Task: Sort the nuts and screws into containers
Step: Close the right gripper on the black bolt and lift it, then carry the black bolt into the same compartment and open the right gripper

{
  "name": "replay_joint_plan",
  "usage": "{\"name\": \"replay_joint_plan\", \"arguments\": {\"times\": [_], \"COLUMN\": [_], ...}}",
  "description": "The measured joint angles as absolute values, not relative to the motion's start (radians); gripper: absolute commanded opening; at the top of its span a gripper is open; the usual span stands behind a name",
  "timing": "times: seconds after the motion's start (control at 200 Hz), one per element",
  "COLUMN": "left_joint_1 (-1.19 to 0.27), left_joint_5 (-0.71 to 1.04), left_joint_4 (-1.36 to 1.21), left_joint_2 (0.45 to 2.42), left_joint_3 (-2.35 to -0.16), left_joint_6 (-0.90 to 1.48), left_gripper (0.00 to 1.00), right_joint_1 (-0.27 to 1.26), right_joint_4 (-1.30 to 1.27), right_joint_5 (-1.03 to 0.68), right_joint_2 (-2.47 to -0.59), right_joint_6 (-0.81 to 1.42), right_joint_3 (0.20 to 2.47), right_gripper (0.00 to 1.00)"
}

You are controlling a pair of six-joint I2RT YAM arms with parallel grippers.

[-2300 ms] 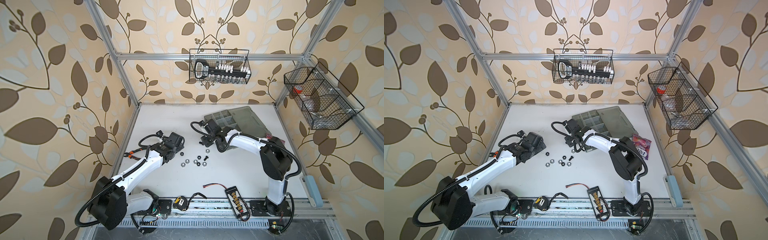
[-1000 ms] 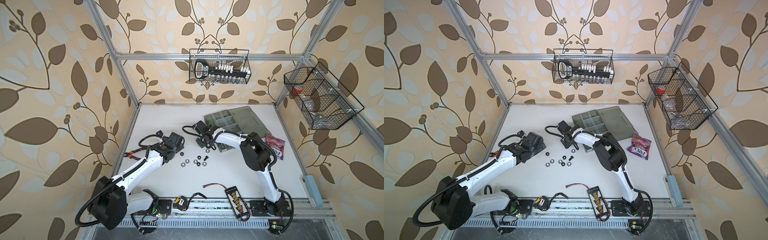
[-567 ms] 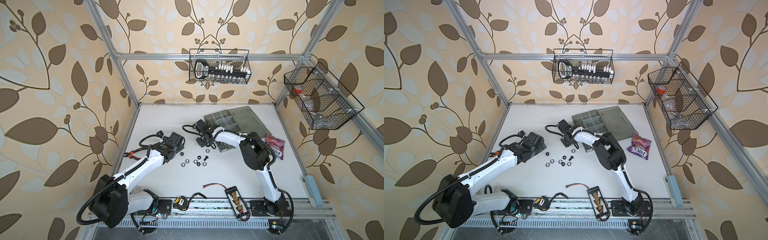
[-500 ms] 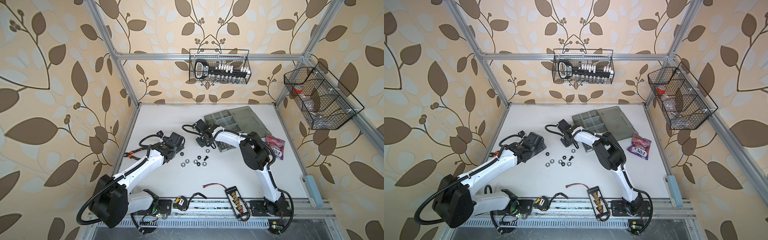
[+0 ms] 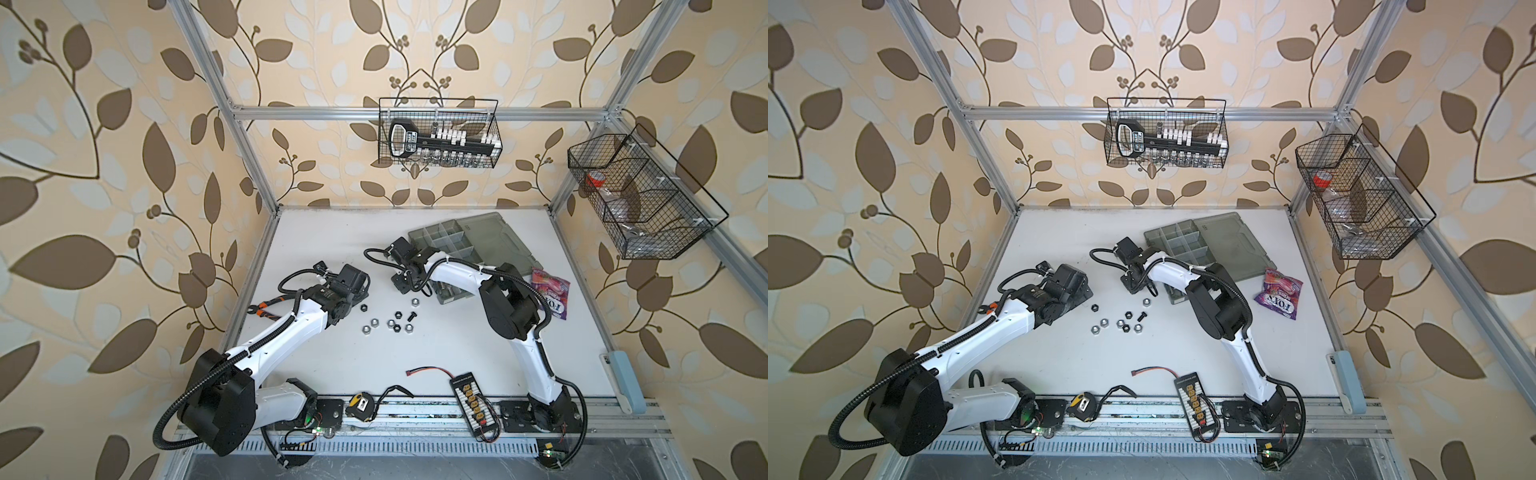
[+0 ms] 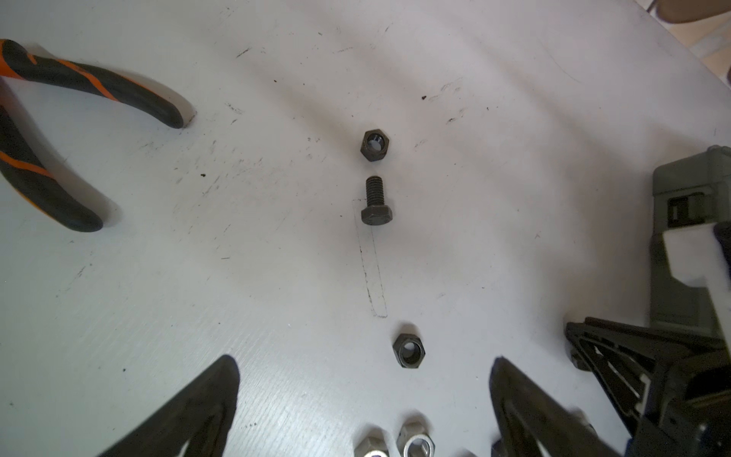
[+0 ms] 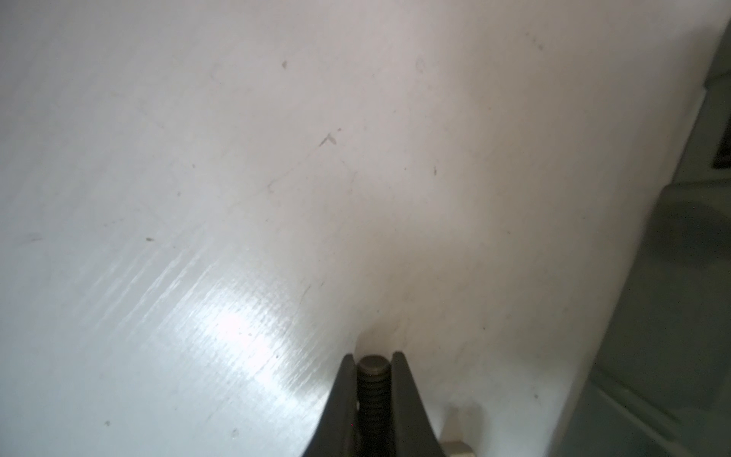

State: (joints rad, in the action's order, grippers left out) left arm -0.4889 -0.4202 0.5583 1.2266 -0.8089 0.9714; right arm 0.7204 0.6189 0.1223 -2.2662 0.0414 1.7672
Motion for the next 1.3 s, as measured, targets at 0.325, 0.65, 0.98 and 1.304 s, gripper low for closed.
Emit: {"name": "replay_joint_plan", "arguments": {"times": [0.325, 0.65, 0.98, 1.304], "left_joint_1": [-0.489, -0.489, -0.489, -0.489], "left_joint_5": [-0.42, -0.42, -0.42, -0.419], "left_joint_4": [0.558, 0.558, 0.558, 0.558], "left_joint_2": [1.227, 1.227, 1.227, 1.227], "left_joint_3": [-0.809, -0.809, -0.809, -0.81], "left_joint_6": [0.971, 0.971, 0.971, 0.971], "left_gripper": [0.99, 0.99, 0.99, 0.99], "right_joint_1": [0.721, 0.721, 0.716, 0.643], "right_joint_4": [0.678, 0.698, 0.71, 0.718], "right_joint_5": [0.093, 0.092, 0.092, 0.081], "right_joint_2": [-2.266, -2.266, -2.263, -2.23], "right_joint_6": [0.067, 0.086, 0.109, 0.128], "right_joint_3": [1.79, 1.81, 1.86, 1.957], "right_gripper": [0.0, 0.0, 0.0, 0.0]}}
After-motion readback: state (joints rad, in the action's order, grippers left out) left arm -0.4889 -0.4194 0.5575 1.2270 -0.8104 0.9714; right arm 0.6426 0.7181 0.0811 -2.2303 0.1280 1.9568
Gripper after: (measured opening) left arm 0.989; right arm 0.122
